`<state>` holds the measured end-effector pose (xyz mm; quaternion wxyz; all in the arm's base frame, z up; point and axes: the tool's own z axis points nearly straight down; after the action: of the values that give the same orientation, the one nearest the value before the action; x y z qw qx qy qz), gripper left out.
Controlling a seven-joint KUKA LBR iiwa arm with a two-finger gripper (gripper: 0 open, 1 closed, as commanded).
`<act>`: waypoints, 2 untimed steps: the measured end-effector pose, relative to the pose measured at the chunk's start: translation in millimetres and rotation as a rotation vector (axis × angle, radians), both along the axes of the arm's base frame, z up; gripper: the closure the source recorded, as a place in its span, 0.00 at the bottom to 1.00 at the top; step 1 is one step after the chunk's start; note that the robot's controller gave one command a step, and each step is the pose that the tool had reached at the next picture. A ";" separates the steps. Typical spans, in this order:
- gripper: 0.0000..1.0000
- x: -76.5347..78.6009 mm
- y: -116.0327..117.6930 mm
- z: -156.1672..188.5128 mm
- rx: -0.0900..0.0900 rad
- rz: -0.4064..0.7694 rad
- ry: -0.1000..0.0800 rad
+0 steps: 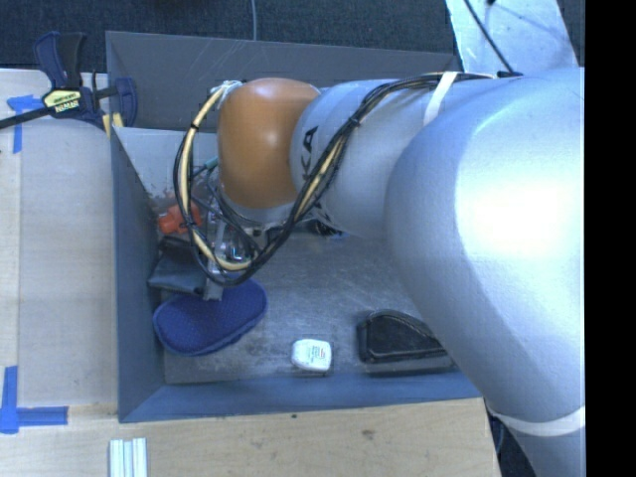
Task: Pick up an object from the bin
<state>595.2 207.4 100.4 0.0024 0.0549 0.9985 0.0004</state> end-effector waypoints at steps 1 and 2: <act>0.00 8.8 -53.5 -28.0 0.004 -0.111 0.003; 0.00 -23.7 10.0 -27.8 -0.001 0.305 -0.001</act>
Offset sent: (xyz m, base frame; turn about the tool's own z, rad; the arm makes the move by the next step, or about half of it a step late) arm 0.0069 -0.0536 -0.0304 0.1095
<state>571.5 217.4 72.6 0.0028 -0.0976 0.9952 0.0004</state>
